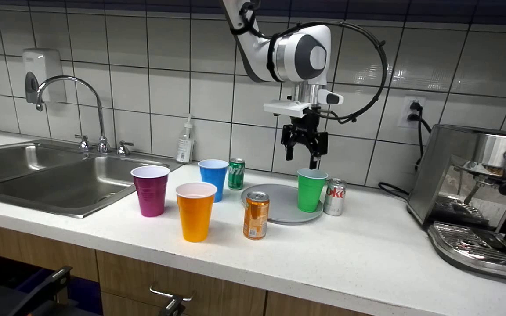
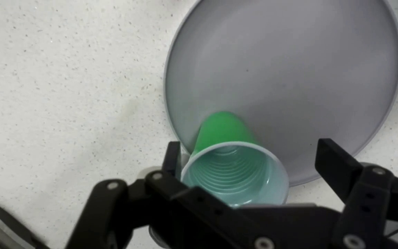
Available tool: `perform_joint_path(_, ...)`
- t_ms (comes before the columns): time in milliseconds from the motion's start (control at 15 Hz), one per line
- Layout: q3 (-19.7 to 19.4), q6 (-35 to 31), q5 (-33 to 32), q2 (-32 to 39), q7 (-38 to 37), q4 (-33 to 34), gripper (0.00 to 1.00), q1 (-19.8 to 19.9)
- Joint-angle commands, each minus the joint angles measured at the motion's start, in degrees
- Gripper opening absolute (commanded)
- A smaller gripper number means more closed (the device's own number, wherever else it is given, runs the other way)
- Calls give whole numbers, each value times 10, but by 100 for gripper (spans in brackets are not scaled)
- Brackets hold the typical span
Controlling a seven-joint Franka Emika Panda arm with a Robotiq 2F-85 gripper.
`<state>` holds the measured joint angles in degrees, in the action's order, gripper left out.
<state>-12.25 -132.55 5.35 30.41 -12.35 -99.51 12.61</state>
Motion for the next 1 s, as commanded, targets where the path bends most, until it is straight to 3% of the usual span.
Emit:
perform_joint_path(0,15,-16,9,-67,29,-82,100,0)
perform_joint_path(933,49,-45,15,-140,51,-197,100,-35)
